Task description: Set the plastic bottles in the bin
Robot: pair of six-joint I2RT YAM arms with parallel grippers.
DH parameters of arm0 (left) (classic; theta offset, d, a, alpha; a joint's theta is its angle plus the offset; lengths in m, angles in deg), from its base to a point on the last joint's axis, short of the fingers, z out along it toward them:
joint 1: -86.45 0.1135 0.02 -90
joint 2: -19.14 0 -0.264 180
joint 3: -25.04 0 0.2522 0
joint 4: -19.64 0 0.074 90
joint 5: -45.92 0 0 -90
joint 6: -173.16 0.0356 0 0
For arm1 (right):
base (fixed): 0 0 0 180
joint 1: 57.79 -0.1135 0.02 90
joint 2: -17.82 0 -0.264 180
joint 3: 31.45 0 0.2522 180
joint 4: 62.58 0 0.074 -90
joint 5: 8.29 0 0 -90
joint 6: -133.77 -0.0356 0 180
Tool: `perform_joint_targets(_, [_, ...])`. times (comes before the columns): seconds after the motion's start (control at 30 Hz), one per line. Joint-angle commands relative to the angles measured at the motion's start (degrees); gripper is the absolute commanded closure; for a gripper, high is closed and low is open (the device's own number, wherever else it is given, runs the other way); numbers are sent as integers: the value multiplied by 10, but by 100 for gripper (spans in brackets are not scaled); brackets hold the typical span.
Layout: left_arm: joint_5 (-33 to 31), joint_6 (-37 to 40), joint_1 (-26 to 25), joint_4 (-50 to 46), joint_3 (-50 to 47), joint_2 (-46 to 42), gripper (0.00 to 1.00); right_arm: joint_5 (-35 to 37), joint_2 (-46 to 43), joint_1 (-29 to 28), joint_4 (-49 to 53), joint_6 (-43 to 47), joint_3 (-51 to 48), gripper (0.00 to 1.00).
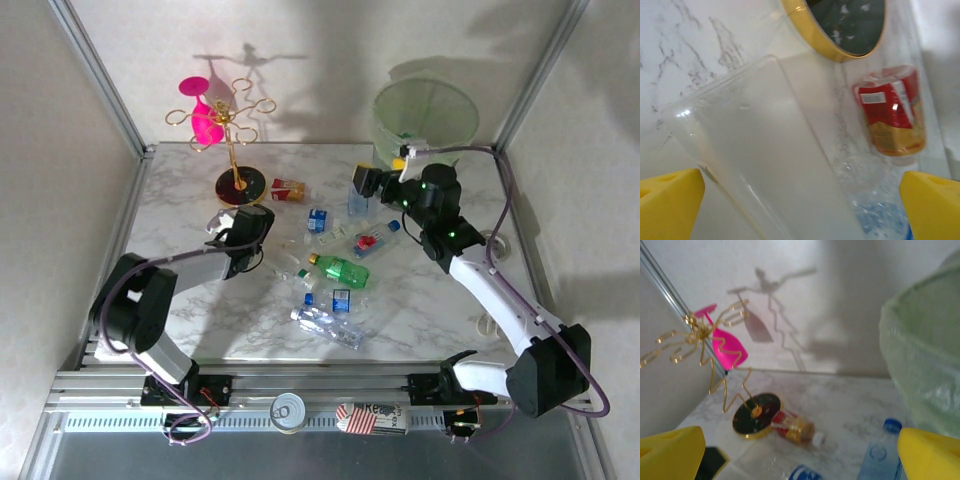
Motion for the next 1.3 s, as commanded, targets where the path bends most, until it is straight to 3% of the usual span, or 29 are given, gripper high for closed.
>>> perform_joint_targets(0.0, [14,-43,12,-25,32,38,0,-6,-22,-4,-4,-11,-19,1])
perform_joint_targets(0.3, [16,-41,25,-86,121,134,0,29,-26,-4,18,19,-39,1])
perform_joint_targets(0.57, [-2,-64,26,-115,136,166,4,52,-29,-4,19,29,-52,1])
perform_joint_targets(0.97, [-13,-67,28,-129,140,193,22,75,-34,-4,17,43,-57,1])
perform_joint_targets(1.27, [-44,-58,32,-128,120,149,38,74,-38,-4,29,41,-68,1])
